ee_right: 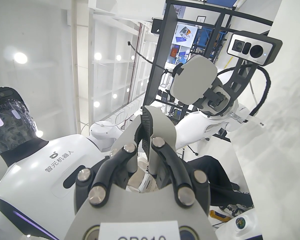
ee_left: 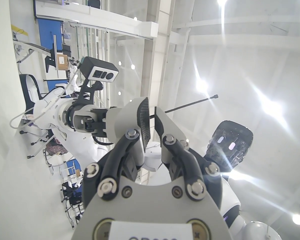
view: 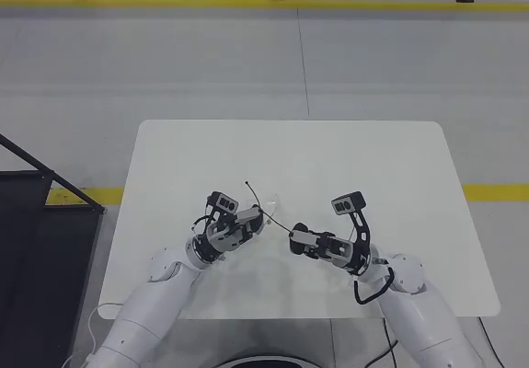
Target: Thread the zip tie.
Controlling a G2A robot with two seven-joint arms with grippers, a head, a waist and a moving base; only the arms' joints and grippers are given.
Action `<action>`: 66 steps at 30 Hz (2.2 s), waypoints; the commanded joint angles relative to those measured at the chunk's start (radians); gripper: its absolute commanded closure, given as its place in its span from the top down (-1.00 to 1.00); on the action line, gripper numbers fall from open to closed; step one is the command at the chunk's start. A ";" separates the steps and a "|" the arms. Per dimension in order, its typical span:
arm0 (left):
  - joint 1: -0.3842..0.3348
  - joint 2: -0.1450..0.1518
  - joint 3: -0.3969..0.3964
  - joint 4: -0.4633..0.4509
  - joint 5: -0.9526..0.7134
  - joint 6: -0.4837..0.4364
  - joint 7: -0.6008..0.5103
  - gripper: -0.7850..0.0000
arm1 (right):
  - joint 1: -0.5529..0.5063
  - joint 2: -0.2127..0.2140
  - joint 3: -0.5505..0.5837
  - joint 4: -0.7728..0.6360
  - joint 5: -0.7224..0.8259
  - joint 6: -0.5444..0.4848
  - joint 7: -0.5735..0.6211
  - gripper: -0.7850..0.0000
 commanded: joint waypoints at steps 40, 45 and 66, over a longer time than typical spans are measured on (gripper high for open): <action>0.170 0.052 -0.146 -0.186 0.373 -0.160 0.051 -1.00 | -0.063 0.011 0.131 -0.115 0.141 -0.024 0.033 -1.00; 0.168 0.055 -0.147 -0.168 0.357 -0.164 0.030 -1.00 | -0.081 0.011 0.136 -0.140 0.129 -0.029 0.022 -1.00; 0.260 0.080 -0.282 -0.276 0.516 -0.315 0.211 1.00 | -0.132 0.025 0.169 -0.355 -0.333 0.009 -0.172 -1.00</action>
